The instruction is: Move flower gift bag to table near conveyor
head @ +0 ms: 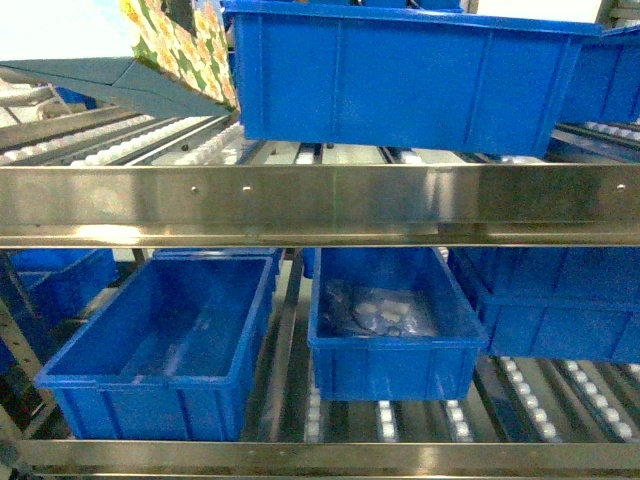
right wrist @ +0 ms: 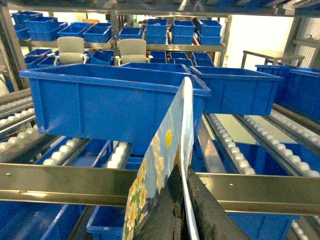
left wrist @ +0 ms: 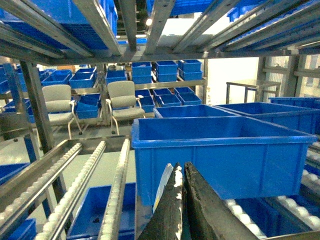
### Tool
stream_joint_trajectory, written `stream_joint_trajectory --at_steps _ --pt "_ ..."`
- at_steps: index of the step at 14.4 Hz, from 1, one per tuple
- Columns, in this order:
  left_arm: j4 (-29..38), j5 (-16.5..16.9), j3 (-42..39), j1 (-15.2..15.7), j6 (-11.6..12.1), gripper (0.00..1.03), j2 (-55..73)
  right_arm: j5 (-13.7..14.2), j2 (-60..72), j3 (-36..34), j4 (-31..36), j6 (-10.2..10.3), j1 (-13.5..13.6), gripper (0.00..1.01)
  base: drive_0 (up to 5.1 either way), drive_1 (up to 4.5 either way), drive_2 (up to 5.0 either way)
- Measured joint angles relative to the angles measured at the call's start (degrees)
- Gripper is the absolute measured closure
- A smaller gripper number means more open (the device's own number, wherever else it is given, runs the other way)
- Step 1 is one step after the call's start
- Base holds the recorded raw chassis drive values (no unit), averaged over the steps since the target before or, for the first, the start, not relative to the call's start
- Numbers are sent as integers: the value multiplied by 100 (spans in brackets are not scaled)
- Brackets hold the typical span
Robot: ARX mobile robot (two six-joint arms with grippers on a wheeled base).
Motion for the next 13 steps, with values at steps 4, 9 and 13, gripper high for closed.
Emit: stream_joint_trajectory --at_steps 4,9,13 --pt "-4 -2 0 2 0 101 0 -9 -2 0 -13 0 0 99 -499 243 243" --pt "-2 4 0 0 0 101 0 -13 2 0 -7 0 0 99 -482 151 342" --pt "-2 2 0 0 0 101 0 -2 2 0 -26 0 0 99 -471 117 371"
